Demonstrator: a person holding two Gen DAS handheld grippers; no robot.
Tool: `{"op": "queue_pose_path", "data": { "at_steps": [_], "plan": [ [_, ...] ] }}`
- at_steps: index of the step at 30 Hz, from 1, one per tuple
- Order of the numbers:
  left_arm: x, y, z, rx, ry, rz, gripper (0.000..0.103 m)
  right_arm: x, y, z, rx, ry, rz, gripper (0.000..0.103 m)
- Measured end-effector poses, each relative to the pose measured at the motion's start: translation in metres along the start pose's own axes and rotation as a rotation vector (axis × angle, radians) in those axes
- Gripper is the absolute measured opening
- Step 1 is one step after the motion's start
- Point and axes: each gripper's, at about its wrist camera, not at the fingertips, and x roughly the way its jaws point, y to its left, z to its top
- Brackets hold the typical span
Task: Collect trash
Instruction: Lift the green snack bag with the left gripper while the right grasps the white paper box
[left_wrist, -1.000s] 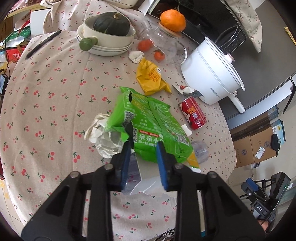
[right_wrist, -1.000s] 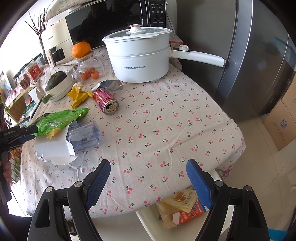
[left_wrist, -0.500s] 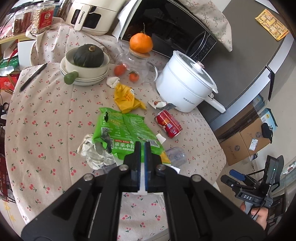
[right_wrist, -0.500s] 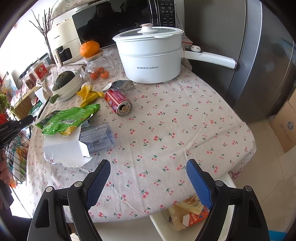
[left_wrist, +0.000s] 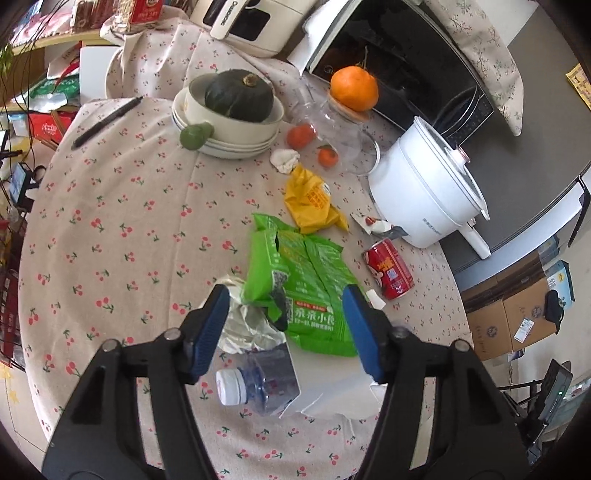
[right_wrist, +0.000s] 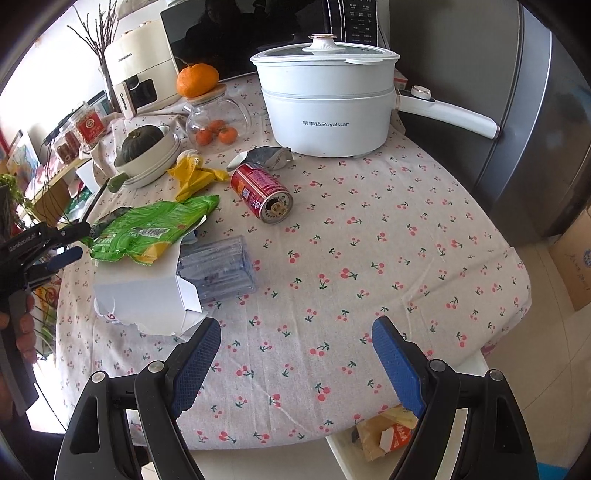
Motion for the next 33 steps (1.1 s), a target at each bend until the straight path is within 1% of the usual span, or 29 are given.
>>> {"op": "queue_pose_path", "data": {
  "at_steps": [2,4,6,8,10,11,13,16,21,25,27,29,33],
  "plan": [
    [0.002,-0.003,0.006,0.047,-0.019,0.038,0.064,0.000,0.000,0.001,0.001,-0.002,0.002,0.085],
    [0.012,0.001,0.011,0.066,-0.002,0.061,0.063,0.001,-0.001,0.002,0.002,0.000,0.001,0.086],
    [0.026,0.009,0.012,0.048,0.028,0.055,0.050,0.004,-0.001,0.003,0.004,0.005,0.002,0.085],
    [0.037,0.015,0.013,0.023,0.059,0.027,0.028,0.006,0.000,0.003,0.004,0.007,0.001,0.085],
    [0.042,0.015,0.012,0.018,0.070,0.005,0.017,0.007,0.003,0.004,0.000,0.005,0.005,0.085],
    [0.041,0.014,0.012,0.023,0.062,-0.002,0.015,0.008,0.005,0.004,-0.005,0.003,0.008,0.085],
    [0.034,0.007,0.012,0.044,0.041,-0.012,0.014,0.009,0.010,0.005,-0.017,-0.001,0.022,0.085],
    [0.013,-0.007,0.012,0.083,-0.014,-0.043,0.014,0.012,0.018,0.009,-0.031,-0.006,0.058,0.085],
    [-0.032,-0.023,0.011,0.143,-0.117,-0.090,0.013,0.025,0.030,0.015,-0.005,0.012,0.170,0.085],
    [-0.067,-0.026,0.006,0.176,-0.196,-0.105,0.013,0.042,0.041,0.019,0.003,0.032,0.241,0.085],
    [-0.080,-0.025,0.004,0.182,-0.227,-0.107,0.013,0.051,0.046,0.020,0.011,0.052,0.271,0.085],
    [-0.090,-0.022,0.003,0.184,-0.248,-0.106,0.013,0.062,0.050,0.019,0.037,0.094,0.298,0.085],
    [-0.099,-0.015,0.000,0.202,-0.262,-0.089,0.013,0.082,0.061,0.014,0.066,0.159,0.336,0.084]
  ]
}}
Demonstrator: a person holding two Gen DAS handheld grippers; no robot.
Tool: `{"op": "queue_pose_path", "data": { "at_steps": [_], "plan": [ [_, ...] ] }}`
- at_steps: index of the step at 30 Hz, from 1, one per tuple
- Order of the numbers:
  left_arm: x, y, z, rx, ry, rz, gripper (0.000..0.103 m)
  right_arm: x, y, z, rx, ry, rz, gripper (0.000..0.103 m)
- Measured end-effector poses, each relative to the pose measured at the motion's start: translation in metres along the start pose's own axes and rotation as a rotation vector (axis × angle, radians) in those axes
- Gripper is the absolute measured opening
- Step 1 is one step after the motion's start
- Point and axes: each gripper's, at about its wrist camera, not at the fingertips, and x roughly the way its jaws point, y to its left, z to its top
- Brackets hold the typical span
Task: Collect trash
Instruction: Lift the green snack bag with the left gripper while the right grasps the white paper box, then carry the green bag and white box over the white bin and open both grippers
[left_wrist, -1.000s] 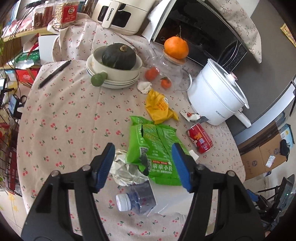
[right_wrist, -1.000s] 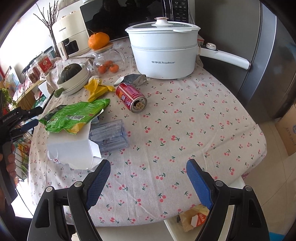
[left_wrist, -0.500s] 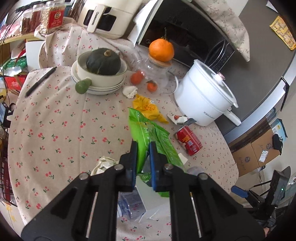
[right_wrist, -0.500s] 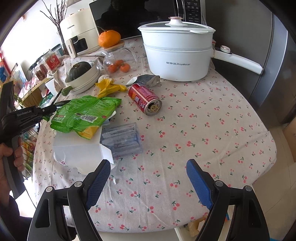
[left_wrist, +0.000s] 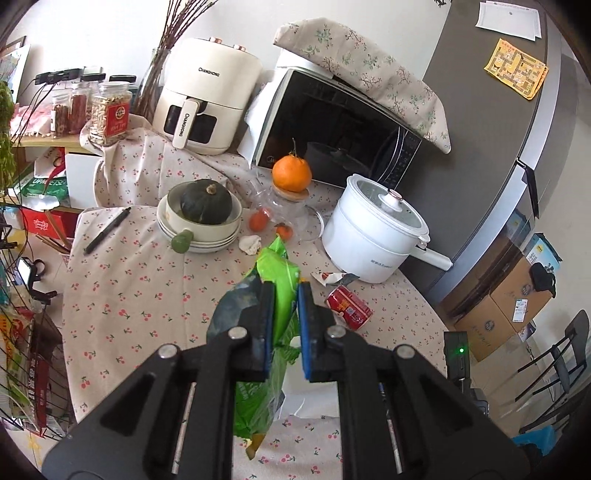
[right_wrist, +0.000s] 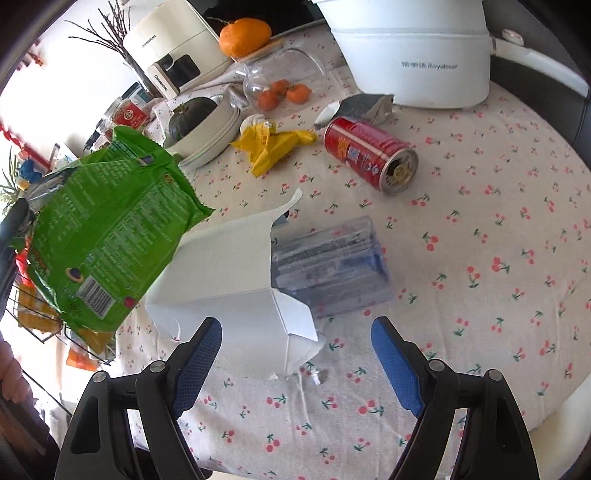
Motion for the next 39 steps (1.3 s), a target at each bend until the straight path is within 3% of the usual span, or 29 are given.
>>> {"op": "queue_pose_path", "data": {
  "at_steps": [4,7,10,12,15,22,26,30,39],
  "plan": [
    [0.001,0.007,-0.005,0.004,0.017,0.015,0.013,0.020,-0.002,-0.001,0.043,0.036,0.022,0.081],
    [0.001,0.009,-0.006,0.000,0.025,0.019,0.013,0.032,-0.008,-0.002,0.112,0.067,0.089,0.073],
    [0.001,0.010,-0.007,-0.001,0.024,0.020,0.013,0.039,-0.009,-0.004,0.150,0.099,0.159,0.048],
    [0.000,0.010,-0.007,-0.001,0.021,0.019,0.013,0.039,-0.008,-0.006,0.154,0.101,0.195,0.023],
    [-0.004,0.010,-0.006,-0.001,0.003,0.019,0.013,0.026,-0.006,-0.006,0.153,0.074,0.243,0.011],
    [-0.016,0.007,0.000,-0.022,-0.053,-0.001,0.013,-0.031,0.004,0.000,0.100,-0.069,0.270,0.004],
    [-0.021,-0.003,0.002,-0.016,-0.075,-0.031,0.013,-0.063,0.001,0.006,0.087,-0.154,0.232,0.002],
    [-0.022,-0.021,0.002,0.018,-0.083,-0.069,0.013,-0.092,-0.011,0.004,0.093,-0.223,0.188,0.002],
    [-0.014,-0.071,-0.006,0.094,-0.063,-0.167,0.013,-0.158,-0.052,-0.008,0.128,-0.351,0.181,0.002]
  ]
}}
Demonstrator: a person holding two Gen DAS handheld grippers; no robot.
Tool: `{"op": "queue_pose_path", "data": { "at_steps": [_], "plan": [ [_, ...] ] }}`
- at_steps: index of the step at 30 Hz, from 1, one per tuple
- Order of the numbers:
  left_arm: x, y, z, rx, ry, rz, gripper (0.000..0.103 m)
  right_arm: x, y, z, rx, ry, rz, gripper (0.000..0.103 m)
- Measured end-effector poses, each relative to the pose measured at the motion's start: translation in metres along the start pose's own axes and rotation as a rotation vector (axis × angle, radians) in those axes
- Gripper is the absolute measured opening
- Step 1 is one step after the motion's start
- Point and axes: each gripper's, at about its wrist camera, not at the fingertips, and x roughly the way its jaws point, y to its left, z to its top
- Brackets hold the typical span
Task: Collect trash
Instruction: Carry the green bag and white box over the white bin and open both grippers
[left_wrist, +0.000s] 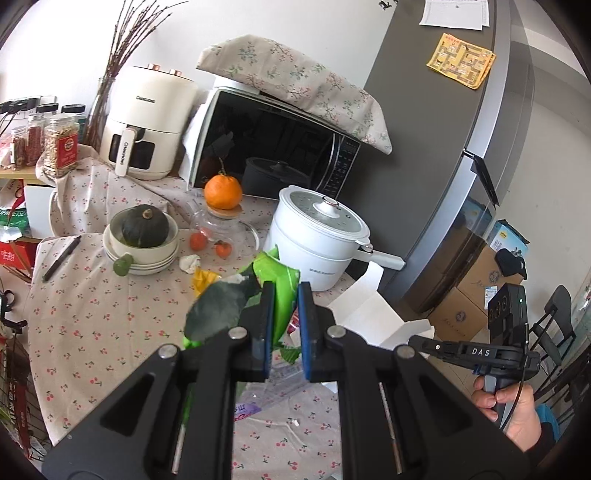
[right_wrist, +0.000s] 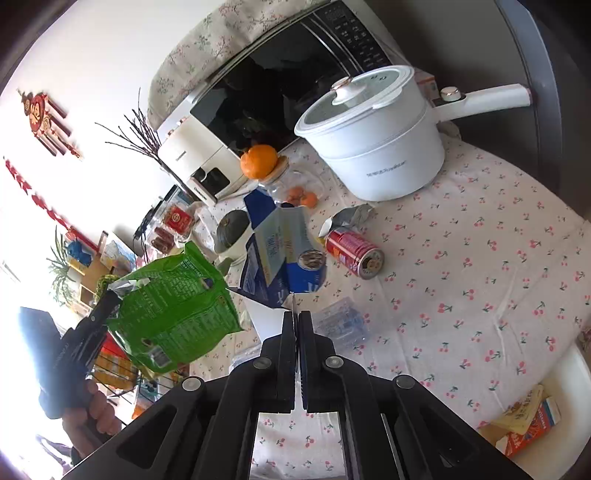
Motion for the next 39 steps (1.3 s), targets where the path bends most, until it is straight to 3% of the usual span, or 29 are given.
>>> {"op": "queue_pose_path", "data": {
  "at_steps": [11,20,31,39],
  "plan": [
    [0.031,-0.078,-0.028,0.084,0.110,-0.183,0.013,-0.105,-0.053,-0.010,0.027,-0.093,-0.130,0.002],
    [0.058,-0.148,-0.074,0.187,0.255,-0.307,0.013,-0.164,-0.100,-0.045,0.074,-0.060,-0.314,0.002],
    [0.084,-0.214,-0.138,0.333,0.385,-0.376,0.013,-0.186,-0.151,-0.078,0.137,0.021,-0.481,0.002],
    [0.112,-0.229,-0.176,0.391,0.423,-0.345,0.014,-0.174,-0.182,-0.091,0.186,0.114,-0.521,0.002]
  ]
}}
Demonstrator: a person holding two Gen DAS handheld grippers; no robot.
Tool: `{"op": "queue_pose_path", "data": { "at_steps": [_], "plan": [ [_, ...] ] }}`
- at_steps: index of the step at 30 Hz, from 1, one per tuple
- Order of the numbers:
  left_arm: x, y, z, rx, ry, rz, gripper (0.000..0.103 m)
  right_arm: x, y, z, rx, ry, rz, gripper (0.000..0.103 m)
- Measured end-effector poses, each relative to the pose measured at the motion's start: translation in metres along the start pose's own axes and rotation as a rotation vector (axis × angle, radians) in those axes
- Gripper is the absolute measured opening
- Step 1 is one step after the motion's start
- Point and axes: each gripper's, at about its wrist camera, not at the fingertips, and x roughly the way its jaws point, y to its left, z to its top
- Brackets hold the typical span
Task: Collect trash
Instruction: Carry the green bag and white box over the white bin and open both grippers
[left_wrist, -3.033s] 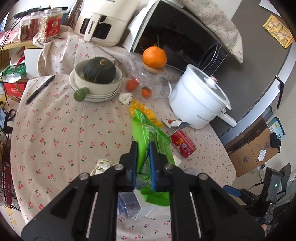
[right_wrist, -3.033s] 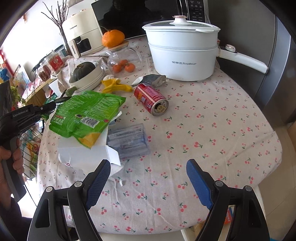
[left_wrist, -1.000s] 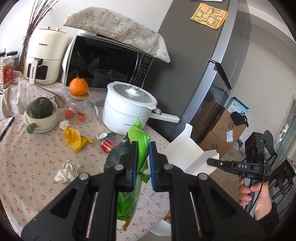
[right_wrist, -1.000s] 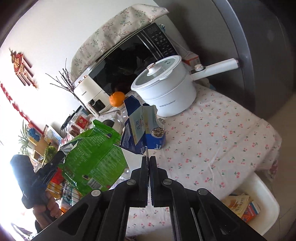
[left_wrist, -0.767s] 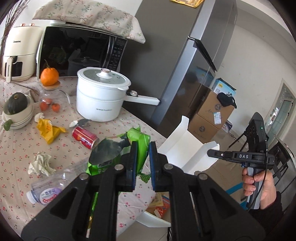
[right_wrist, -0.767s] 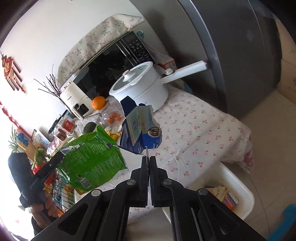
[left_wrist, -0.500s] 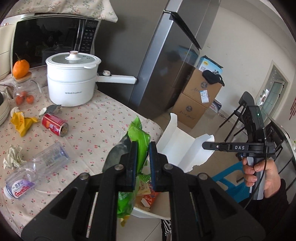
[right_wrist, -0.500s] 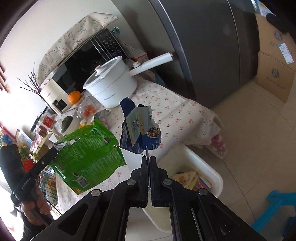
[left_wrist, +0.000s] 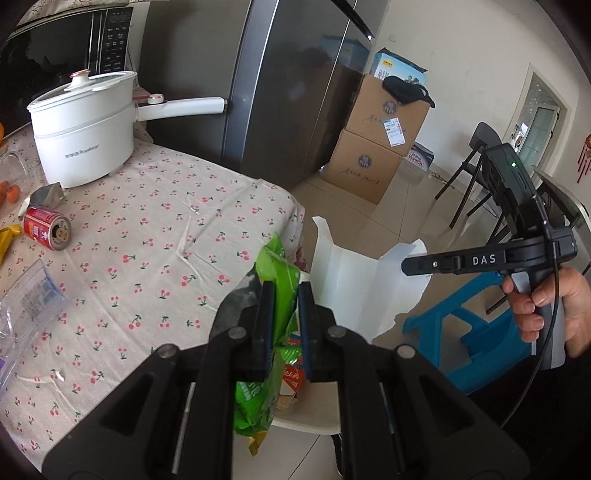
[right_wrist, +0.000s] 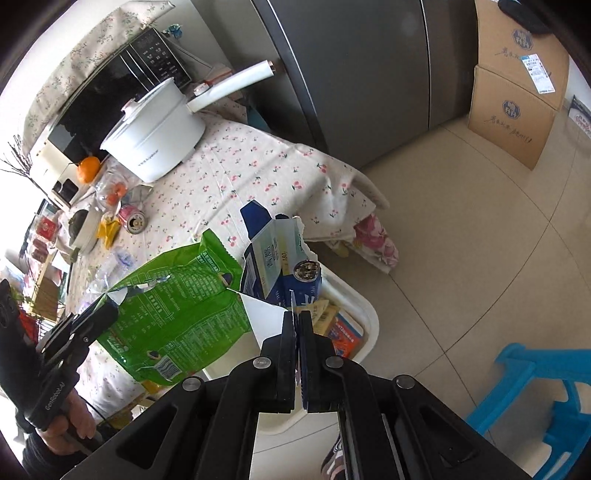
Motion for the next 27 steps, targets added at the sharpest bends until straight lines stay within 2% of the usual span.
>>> {"op": "queue_pose_path", "data": {
  "at_steps": [5,7,9,10,11,16,23,26,27],
  "plan": [
    [0.020,0.000,-0.009,0.023,0.034,0.044,0.014,0.013,-0.004,-0.004,0.000,0.038,-0.028,0.002],
    [0.024,0.000,-0.011,0.035,0.044,0.064,0.018,0.016,-0.005,-0.004,-0.001,0.047,-0.038,0.002],
    [0.026,0.002,-0.012,0.040,0.064,0.082,0.037,0.018,-0.006,-0.005,-0.003,0.054,-0.045,0.002],
    [0.026,0.003,-0.013,0.038,0.066,0.096,0.053,0.019,-0.006,-0.005,-0.003,0.057,-0.048,0.002],
    [0.024,0.004,-0.013,0.031,0.060,0.108,0.065,0.020,-0.007,-0.005,-0.003,0.059,-0.050,0.002],
    [0.017,0.012,-0.012,0.009,0.064,0.131,0.083,0.024,-0.004,-0.004,-0.009,0.067,-0.052,0.002],
    [0.004,0.028,-0.016,-0.029,0.084,0.203,0.097,0.034,0.009,0.000,-0.019,0.087,-0.043,0.003],
    [-0.004,0.035,-0.016,-0.042,0.081,0.225,0.102,0.040,0.016,0.002,-0.028,0.105,-0.046,0.008],
    [-0.007,0.038,-0.016,-0.047,0.078,0.232,0.102,0.042,0.019,0.003,-0.029,0.109,-0.042,0.018]
  ]
}}
